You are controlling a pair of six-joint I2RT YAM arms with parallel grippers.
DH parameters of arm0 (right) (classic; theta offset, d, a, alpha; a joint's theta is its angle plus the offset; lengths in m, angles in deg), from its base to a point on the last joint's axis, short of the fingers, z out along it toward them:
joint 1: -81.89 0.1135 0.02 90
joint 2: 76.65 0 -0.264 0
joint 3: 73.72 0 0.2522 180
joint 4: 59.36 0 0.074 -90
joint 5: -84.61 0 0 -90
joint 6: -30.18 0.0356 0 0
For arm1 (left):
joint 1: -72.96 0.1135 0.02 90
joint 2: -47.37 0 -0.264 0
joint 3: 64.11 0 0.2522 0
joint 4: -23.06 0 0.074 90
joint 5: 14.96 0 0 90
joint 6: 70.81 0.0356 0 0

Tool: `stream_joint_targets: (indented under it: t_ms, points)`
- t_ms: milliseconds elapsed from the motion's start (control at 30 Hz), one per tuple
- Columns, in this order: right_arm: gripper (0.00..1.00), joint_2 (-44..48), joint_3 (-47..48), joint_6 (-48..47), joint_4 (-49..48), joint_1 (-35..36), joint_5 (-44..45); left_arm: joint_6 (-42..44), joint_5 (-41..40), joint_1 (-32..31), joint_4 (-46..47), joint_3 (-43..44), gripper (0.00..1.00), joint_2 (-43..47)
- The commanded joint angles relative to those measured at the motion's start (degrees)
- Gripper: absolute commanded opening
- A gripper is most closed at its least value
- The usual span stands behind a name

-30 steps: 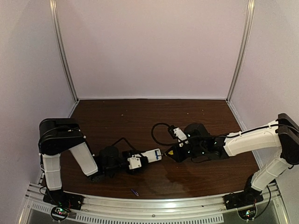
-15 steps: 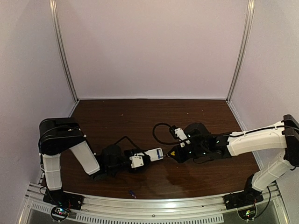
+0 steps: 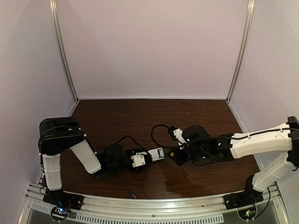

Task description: Unload the batteries from the remote control

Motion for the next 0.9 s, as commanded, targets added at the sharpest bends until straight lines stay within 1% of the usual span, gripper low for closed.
stream_joint_targets:
  t_ms: [0,300,433,667,867]
  points:
    - [0.0,-0.7,1.23,1.12,-2.6,0.11,4.12,-1.11,0.08,0.17,0.68,1.09,0.0,0.19]
    - [0.0,-2.8,1.32,1.21,-5.09,0.11,6.24,-1.38,0.48,0.23,-0.35,1.51,0.0,0.19]
    - [0.0,-3.56,1.17,1.21,-7.92,0.13,6.2,-1.53,0.5,0.17,-0.63,1.62,0.0,0.31]
    - [0.0,-6.03,1.46,1.55,-8.51,0.13,6.88,-1.63,0.51,0.24,-0.96,1.71,0.0,0.52]
    - [0.0,-6.2,1.37,1.71,-8.7,0.15,7.24,-1.58,0.51,0.25,-1.31,1.8,0.0,0.46]
